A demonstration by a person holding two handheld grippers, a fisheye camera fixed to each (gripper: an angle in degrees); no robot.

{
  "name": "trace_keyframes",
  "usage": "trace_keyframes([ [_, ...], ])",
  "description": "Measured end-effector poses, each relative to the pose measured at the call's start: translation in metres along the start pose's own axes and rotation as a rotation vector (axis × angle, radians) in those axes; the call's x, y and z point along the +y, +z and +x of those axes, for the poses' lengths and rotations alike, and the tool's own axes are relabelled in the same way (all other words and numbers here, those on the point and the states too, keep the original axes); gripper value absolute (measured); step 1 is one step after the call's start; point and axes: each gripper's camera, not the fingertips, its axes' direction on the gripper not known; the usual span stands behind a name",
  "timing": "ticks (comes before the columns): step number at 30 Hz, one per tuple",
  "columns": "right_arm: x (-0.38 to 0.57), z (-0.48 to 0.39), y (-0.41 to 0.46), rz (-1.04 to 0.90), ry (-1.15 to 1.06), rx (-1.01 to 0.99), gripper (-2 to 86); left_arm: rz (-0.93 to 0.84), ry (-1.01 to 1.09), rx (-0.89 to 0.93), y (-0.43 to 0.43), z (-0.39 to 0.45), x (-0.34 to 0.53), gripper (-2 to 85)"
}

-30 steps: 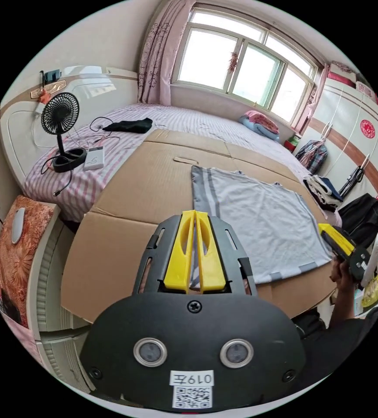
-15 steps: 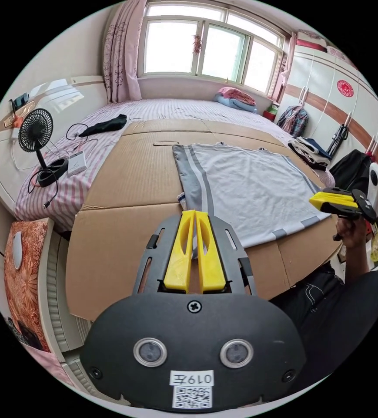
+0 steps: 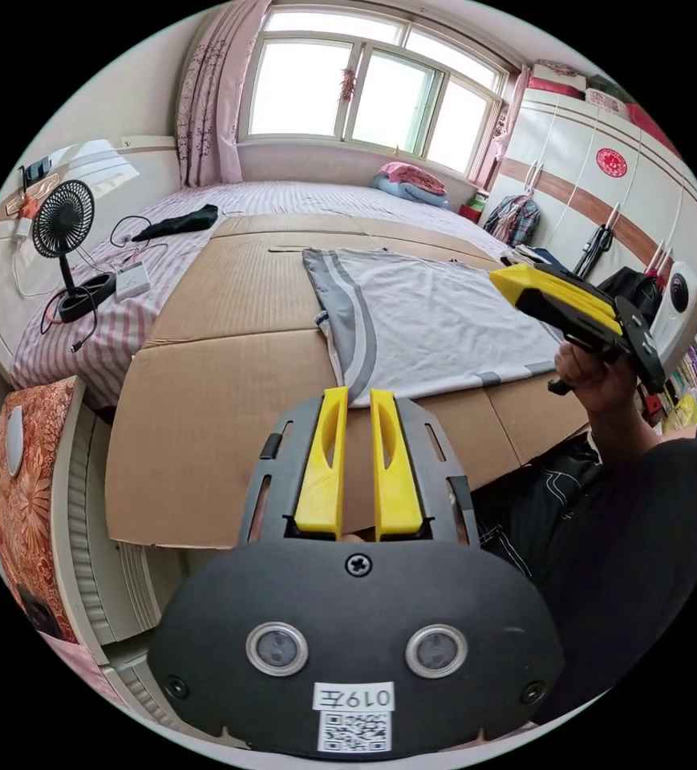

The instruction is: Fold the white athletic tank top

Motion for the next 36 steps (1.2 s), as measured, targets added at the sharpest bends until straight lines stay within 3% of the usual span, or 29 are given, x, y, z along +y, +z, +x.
trace_keyframes([
  [5,0.006,-0.036,0.032,0.001,-0.066,-0.058,-1.0,-0.053,-0.002,-0.019,0.009,-0.009,0.009,7.2],
  [13,0.025,-0.085,0.072,-0.113,-0.172,-0.004,-0.4,-0.087,-0.064,0.087,0.021,-0.045,0.0,4.1],
  [21,0.031,-0.148,0.122,-0.21,-0.35,-0.017,6.8,-0.12,-0.062,0.101,0.024,-0.067,-0.005,1.1],
  [28,0.028,-0.207,0.161,-0.245,-0.495,0.089,9.1,-0.11,-0.057,0.181,0.014,-0.095,-0.018,0.9],
  [36,0.015,-0.25,0.205,-0.296,-0.517,0.263,8.4,-0.106,-0.001,0.182,0.001,-0.11,-0.043,0.9],
])
